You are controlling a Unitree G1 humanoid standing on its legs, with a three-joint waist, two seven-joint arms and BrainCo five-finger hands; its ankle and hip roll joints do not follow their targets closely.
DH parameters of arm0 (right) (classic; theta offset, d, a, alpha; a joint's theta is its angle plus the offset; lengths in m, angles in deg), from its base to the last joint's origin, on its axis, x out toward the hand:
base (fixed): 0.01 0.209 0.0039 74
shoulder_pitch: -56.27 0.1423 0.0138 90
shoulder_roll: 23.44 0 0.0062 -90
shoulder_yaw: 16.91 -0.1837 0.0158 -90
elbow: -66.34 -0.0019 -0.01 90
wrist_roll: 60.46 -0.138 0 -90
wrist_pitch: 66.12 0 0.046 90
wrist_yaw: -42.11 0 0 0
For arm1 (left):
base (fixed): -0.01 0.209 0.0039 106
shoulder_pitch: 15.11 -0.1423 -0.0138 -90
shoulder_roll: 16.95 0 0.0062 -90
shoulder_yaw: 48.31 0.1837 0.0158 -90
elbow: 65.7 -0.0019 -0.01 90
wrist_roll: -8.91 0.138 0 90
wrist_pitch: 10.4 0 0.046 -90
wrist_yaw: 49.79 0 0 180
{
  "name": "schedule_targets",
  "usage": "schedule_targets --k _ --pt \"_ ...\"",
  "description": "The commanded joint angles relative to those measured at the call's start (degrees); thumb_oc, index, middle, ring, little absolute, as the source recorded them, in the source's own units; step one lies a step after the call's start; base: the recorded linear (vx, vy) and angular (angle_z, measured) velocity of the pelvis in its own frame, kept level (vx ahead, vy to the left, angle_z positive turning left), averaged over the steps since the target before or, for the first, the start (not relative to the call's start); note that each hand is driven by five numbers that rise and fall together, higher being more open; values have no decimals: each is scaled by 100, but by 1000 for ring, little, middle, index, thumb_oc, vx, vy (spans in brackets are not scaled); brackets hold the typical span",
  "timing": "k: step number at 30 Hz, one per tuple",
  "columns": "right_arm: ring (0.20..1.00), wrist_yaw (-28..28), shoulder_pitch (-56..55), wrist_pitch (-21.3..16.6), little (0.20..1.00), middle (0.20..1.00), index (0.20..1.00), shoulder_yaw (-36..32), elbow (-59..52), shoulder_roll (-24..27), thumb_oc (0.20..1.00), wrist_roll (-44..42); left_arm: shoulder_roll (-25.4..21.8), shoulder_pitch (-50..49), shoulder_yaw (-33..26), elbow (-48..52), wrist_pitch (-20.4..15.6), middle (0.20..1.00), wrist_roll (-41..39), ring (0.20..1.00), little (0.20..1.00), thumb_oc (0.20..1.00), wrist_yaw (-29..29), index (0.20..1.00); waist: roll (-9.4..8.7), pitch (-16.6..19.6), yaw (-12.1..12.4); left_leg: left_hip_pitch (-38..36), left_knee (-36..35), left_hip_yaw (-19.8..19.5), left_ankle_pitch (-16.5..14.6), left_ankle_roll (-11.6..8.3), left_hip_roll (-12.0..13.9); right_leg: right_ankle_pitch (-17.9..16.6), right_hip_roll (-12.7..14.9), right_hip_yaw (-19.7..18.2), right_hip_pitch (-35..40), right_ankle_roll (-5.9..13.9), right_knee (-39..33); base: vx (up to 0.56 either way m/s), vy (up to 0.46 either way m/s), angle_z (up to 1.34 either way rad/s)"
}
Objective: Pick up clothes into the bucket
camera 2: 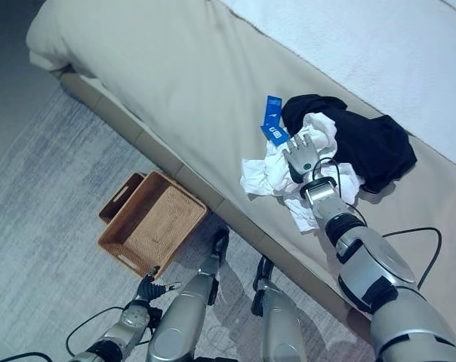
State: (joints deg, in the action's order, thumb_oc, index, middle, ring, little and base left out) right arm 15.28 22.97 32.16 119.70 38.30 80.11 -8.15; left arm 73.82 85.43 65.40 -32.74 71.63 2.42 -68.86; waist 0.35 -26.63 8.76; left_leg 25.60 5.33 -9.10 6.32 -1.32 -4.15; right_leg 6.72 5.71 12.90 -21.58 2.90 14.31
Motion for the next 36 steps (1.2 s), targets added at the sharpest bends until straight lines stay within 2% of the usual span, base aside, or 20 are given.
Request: schedule_targets --k 1,2,3,4,5,9,13,14,17,19,20,21,22,23,25,28,32,33,35,36 --pt "1000 -301 398 81 1000 1000 1000 -338 -5 -35 1000 -841 121 88 59 141 -54 1000 -246 1000 1000 1000 -153 1000 -26 -132 57 225 728 -254 -499 163 -316 -388 354 -146 -148 180 200 -20 -5 18" --pt "1000 -303 400 80 1000 1000 1000 -337 -2 -36 1000 -842 121 89 59 140 -54 1000 -247 1000 1000 1000 -153 1000 -27 -130 56 229 730 -254 -500 163 -316 -386 355 -147 -152 180 204 -18 -26 17" --pt "627 -328 473 -22 627 627 627 -536 93 -202 627 -1286 144 171 116 162 -48 1000 -289 1000 1000 1000 -173 1000 -6 -187 77 317 767 -279 -483 160 -323 -362 372 -98 -237 168 274 -10 -17 10" --pt "501 -329 474 -23 501 501 501 -535 95 -203 501 -1287 143 171 115 161 -48 1000 -289 1000 1000 1000 -173 1000 -7 -186 76 319 768 -279 -483 160 -323 -361 373 -98 -239 168 276 -7 -15 8" --pt "200 -344 505 -57 200 200 200 -665 118 -281 200 -1552 147 186 118 188 -40 1000 -313 1000 1000 1000 -186 1000 3 -198 80 331 753 -294 -473 157 -325 -355 370 -91 -256 164 283 6 -3 4" --pt "200 -399 602 -203 200 200 200 -899 130 -503 200 -2143 166 225 118 216 -9 1000 -338 1000 1000 1000 -205 1000 6 -258 79 330 732 -286 -457 140 -301 -325 359 -71 -274 147 309 14 0 5" --pt "200 -524 694 -298 200 200 200 -1076 -218 -429 200 -2445 133 162 77 283 -18 1000 -336 1000 1000 1000 -235 1000 -19 -269 22 274 782 -241 -507 141 -288 -325 342 -120 -238 139 302 0 0 0" --pt "200 -632 681 -354 200 200 200 -1214 -713 -246 200 -2614 110 123 -1 278 -3 1000 -309 1000 1000 1000 -246 1000 -64 -257 -40 239 806 -199 -534 142 -267 -324 323 -166 -218 134 299 0 0 0" --pt "200 -786 648 -411 200 200 200 -1414 -1147 31 200 -2777 66 57 -53 393 -9 1000 -259 1000 1000 1000 -252 1000 -93 -233 -80 175 808 -155 -563 137 -240 -328 309 -195 -175 133 269 4 14 -7" --pt "200 -960 536 -536 200 200 200 -1809 -1846 608 200 -3002 -87 -11 -144 718 -68 1000 -161 1000 1000 1000 -237 1000 -154 -142 -185 53 799 -92 -610 130 -204 -331 280 -261 -92 133 212 9 15 -9" --pt "200 -957 528 -533 200 200 200 -1816 -1853 611 200 -3000 -90 -13 -140 722 -65 1000 -162 1000 1000 1000 -237 1000 -155 -143 -178 49 799 -89 -611 130 -203 -331 279 -264 -89 133 212 13 21 -6" --pt "200 -1126 445 -604 200 200 200 -2139 -2228 982 200 -3140 -243 -23 -195 1109 -154 1000 -125 1000 1000 1000 -193 1000 -190 -62 -253 -56 788 -47 -648 127 -182 -341 262 -309 9 138 150 7 15 -4" --pt "200 -1123 435 -601 200 200 200 -2147 -2236 984 200 -3138 -246 -26 -191 1112 -152 1000 -125 1000 1000 1000 -192 1000 -192 -64 -247 -62 786 -45 -649 127 -181 -341 261 -311 14 138 148 19 26 -17" --pt "200 -1264 327 -687 200 200 200 -2530 -2584 1355 200 -3319 -504 10 -250 1781 -258 1000 -64 1000 1000 1000 -169 1000 -221 55 -327 -182 762 10 -688 128 -155 -367 238 -359 114 148 94 15 23 -20" --pt "200 -1251 274 -722 200 200 200 -2658 -2723 1488 200 -3387 -593 8 -296 2004 -286 1000 -123 1000 1000 1000 -117 1000 -236 114 -348 -252 721 46 -672 133 -142 -416 221 -395 166 154 37 5 23 -16" --pt "200 -1194 106 -806 200 200 200 -3109 -3148 1939 200 -3669 -1004 60 -612 3256 -464 1000 -475 1000 1000 1000 73 1000 -306 387 -485 -622 616 177 -768 141 -74 -435 155 -525 500 174 -159 35 13 -26" --pt "200 -1073 33 -884 200 200 200 -3309 -3463 2072 200 -3856 -1250 172 -841 3991 -547 1000 -803 1000 1000 1000 213 1000 -379 644 -618 -987 492 354 -790 156 -21 -534 65 -673 783 202 -379 81 20 -35" --pt "200 -924 4 -966 200 200 200 -3362 -3599 2088 200 -4010 -1381 333 -931 4406 -570 1000 -939 1000 1000 1000 318 1000 -439 845 -702 -1265 428 487 -873 161 16 -548 -15 -783 1011 217 -532 47 2 -38" --pt "200 -854 -53 -992 200 200 200 -3394 -3760 2105 200 -4046 -1430 403 -961 4608 -538 1000 -1002 1000 1000 1000 354 1000 -465 938 -735 -1377 373 545 -859 165 25 -604 -45 -851 1110 227 -638 97 4 -55" --pt "200 -660 -102 -1103 200 200 200 -3396 -4005 2066 200 -4172 -1565 516 -988 4951 -533 1000 -1087 1000 1000 1000 484 1000 -478 1144 -827 -1620 310 681 -952 181 62 -620 -113 -959 1274 260 -753 95 9 -51"
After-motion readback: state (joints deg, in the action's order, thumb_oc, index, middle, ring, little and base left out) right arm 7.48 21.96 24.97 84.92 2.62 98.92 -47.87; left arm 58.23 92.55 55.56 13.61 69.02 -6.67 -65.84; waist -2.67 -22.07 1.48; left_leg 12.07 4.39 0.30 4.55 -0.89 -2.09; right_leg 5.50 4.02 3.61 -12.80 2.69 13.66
